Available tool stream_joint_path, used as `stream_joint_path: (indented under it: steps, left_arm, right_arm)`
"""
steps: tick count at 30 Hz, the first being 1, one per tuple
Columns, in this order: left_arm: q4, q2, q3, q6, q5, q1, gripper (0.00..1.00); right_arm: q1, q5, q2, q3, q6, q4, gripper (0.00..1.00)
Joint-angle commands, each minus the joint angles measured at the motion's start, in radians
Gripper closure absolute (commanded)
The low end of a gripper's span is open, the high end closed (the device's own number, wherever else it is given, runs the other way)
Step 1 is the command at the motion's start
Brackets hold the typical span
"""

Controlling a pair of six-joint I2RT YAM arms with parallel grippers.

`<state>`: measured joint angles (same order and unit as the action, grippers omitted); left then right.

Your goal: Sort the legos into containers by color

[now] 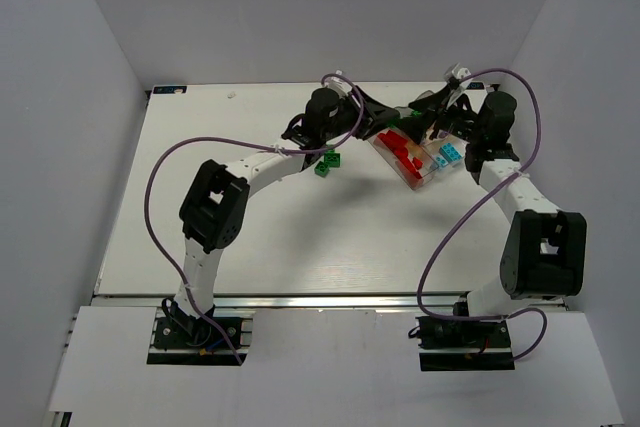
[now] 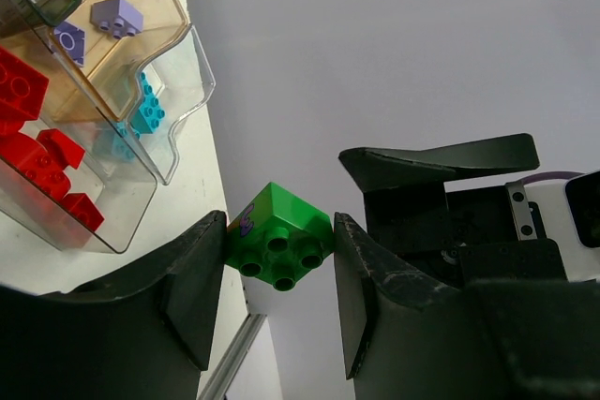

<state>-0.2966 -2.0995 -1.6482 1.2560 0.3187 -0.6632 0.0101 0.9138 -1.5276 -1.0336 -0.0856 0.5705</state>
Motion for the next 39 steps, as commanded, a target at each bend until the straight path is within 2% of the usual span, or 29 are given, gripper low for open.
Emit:
stream_joint_path:
  steps: [1,10,16,20,25,28,29,32,36,39]
  left_arm:
    - [-0.039,0.107,0.030,-0.012,0.000,0.001,0.99]
    - [-0.072,0.108,0.033,-0.006,0.011,-0.009,0.98]
    - [-0.088,0.105,0.031,0.009,0.016,-0.018,0.98]
    - [-0.102,0.099,0.031,0.032,0.022,-0.018,0.98]
    - [-0.118,0.096,0.031,0.048,0.023,-0.018,0.98]
    - [-0.121,0.092,0.028,0.057,0.025,-0.018,0.96]
    - [-0.121,0.093,0.027,0.060,0.026,-0.018,0.95]
    - [-0.124,0.091,0.036,0.069,0.036,-0.018,0.83]
    - [-0.163,0.101,0.076,0.098,0.040,-0.009,0.70]
    - [-0.168,0.113,0.100,0.102,0.017,-0.009,0.43]
  right_arm:
    - [0.019,-0.016,0.053,-0.043,0.044,-0.093,0.22]
    - [0.048,-0.087,0.038,-0.052,0.043,-0.136,0.20]
    - [0.082,-0.157,0.015,-0.075,0.081,-0.176,0.22]
    - [0.096,-0.207,0.012,-0.074,0.078,-0.149,0.32]
    - [0.108,-0.273,-0.011,-0.108,0.119,-0.201,0.44]
    - [0.110,-0.279,-0.011,-0.106,0.133,-0.198,0.58]
    - [0.116,-0.282,-0.011,-0.106,0.135,-0.201,0.66]
    - [0.108,-0.297,-0.012,-0.108,0.138,-0.193,0.78]
    - [0.111,-0.306,-0.012,-0.109,0.135,-0.178,0.86]
    - [0.105,-0.317,-0.017,-0.111,0.133,-0.176,0.89]
